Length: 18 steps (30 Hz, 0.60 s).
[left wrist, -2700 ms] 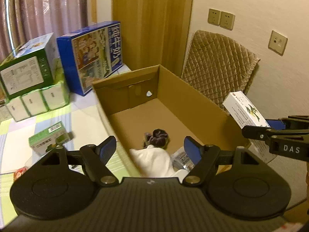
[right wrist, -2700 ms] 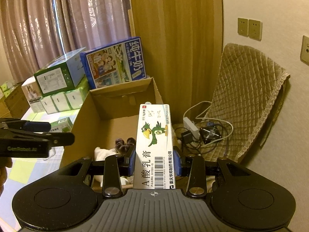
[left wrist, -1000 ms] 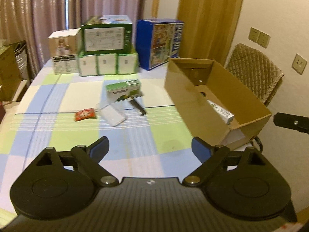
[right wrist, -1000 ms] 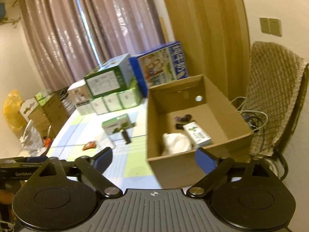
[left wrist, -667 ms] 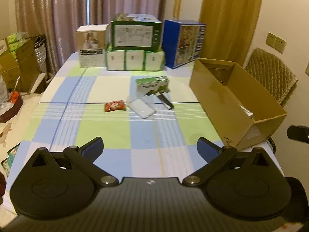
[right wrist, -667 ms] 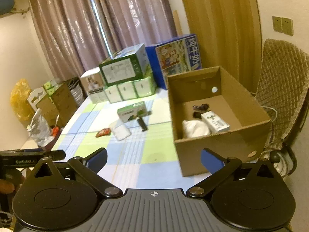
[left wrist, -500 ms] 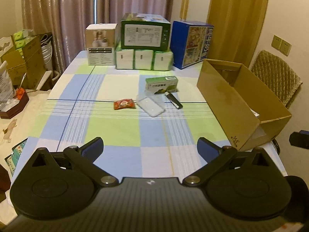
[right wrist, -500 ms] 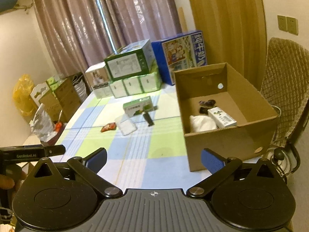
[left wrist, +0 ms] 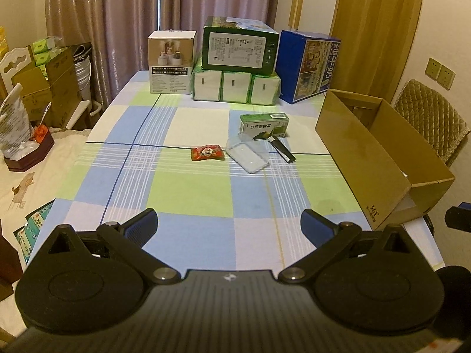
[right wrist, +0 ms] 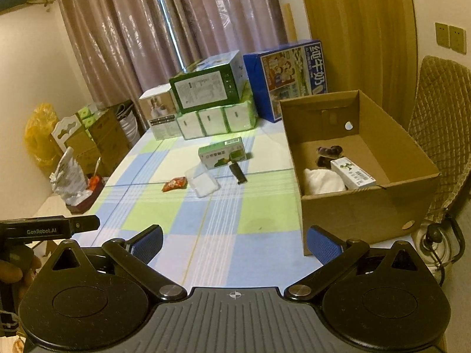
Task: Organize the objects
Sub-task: 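Withdraw both tools from the box back over the table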
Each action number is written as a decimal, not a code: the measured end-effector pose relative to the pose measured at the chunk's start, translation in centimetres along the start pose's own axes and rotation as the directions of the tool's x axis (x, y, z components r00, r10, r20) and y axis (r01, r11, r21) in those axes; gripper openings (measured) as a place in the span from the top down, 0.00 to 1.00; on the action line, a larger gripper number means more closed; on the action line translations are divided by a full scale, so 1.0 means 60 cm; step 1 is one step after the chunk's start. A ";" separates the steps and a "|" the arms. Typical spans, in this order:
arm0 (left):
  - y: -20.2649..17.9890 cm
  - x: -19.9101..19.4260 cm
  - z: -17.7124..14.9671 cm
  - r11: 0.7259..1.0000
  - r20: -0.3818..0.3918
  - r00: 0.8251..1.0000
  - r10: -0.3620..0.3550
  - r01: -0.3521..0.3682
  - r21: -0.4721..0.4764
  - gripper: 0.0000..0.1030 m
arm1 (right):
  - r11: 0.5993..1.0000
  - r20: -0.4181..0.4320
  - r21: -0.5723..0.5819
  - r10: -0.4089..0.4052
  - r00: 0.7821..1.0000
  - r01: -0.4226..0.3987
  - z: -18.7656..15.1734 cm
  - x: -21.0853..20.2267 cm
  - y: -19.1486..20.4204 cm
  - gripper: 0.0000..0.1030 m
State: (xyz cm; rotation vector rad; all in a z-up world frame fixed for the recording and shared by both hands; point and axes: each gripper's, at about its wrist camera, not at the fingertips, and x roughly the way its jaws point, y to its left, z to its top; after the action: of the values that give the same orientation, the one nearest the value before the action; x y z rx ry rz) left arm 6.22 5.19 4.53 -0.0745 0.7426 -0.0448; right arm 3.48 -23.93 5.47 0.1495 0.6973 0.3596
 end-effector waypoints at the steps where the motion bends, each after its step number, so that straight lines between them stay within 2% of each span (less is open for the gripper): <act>1: 0.002 0.001 0.000 1.000 0.000 1.000 0.002 -0.002 -0.002 0.01 | 1.000 -0.001 -0.001 0.001 1.000 -0.001 0.000 0.002 0.001 0.02; 9: 0.014 0.018 0.008 1.000 -0.003 1.000 0.007 -0.007 0.002 0.01 | 1.000 -0.013 -0.021 0.011 1.000 -0.012 0.003 0.022 0.010 0.02; 18: 0.034 0.064 0.028 0.999 -0.018 1.000 0.010 -0.009 0.036 0.01 | 0.995 -0.027 -0.096 0.038 0.999 -0.040 0.018 0.080 0.041 0.02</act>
State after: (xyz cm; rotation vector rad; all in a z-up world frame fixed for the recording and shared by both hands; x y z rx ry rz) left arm 10.20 7.07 2.99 -0.0361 0.7597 -0.0500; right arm 6.90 -19.87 4.04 0.0666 0.7011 0.4324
